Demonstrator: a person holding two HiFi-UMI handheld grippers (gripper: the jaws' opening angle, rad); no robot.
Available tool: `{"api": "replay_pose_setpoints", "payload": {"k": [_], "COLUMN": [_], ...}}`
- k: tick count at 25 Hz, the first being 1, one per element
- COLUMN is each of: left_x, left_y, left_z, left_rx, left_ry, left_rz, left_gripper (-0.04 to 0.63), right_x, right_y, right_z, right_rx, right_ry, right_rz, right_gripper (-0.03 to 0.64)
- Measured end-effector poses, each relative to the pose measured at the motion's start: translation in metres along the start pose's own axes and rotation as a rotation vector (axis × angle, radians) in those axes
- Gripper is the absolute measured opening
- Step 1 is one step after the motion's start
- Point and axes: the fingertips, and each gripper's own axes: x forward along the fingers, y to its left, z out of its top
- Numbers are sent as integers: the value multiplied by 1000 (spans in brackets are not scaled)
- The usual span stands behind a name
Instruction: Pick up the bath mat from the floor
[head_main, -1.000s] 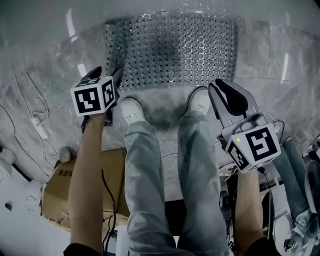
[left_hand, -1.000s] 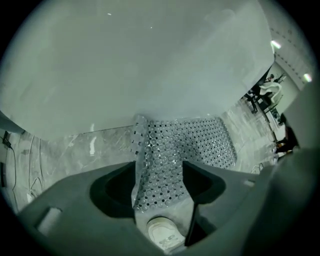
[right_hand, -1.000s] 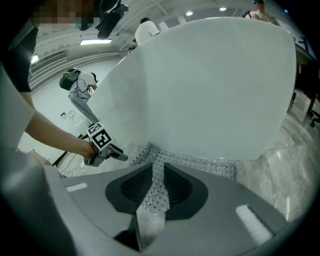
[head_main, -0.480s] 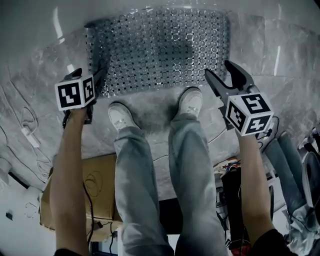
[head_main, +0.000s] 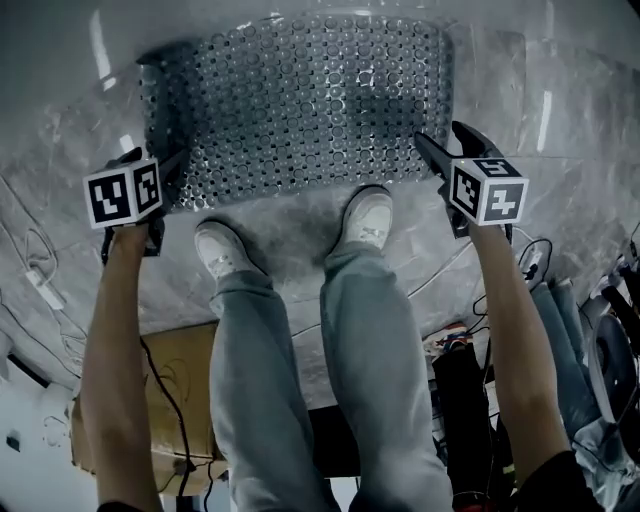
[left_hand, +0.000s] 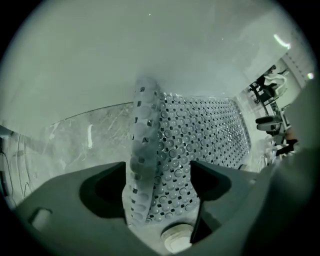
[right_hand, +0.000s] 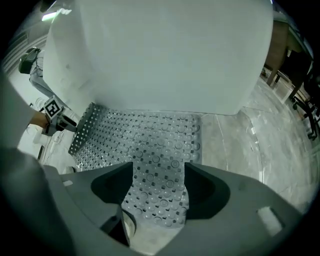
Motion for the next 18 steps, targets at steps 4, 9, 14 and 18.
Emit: {"api": "replay_pose_setpoints", "payload": {"k": [4,9,14,18], "left_x": [16,30,38,50], "left_y": [3,11,18,14], "left_z": [-1,-9,-8,-11], "left_rx": [0,-2,-22,-16], "left_ry": [-3,10,6,16], "left_rz": [2,6,8,-28], "left_gripper": [411,416,417,417], "right_x": [22,45,64,80], "right_y": [-31,-58,-71,-72], "right_z": [-17,-33,-30,-24], "right_rx": [23,99,80,25], "right_ry": [51,73,77,101], "right_rz": [-13,-13,11,81], "right_gripper": [334,331,331,327]}}
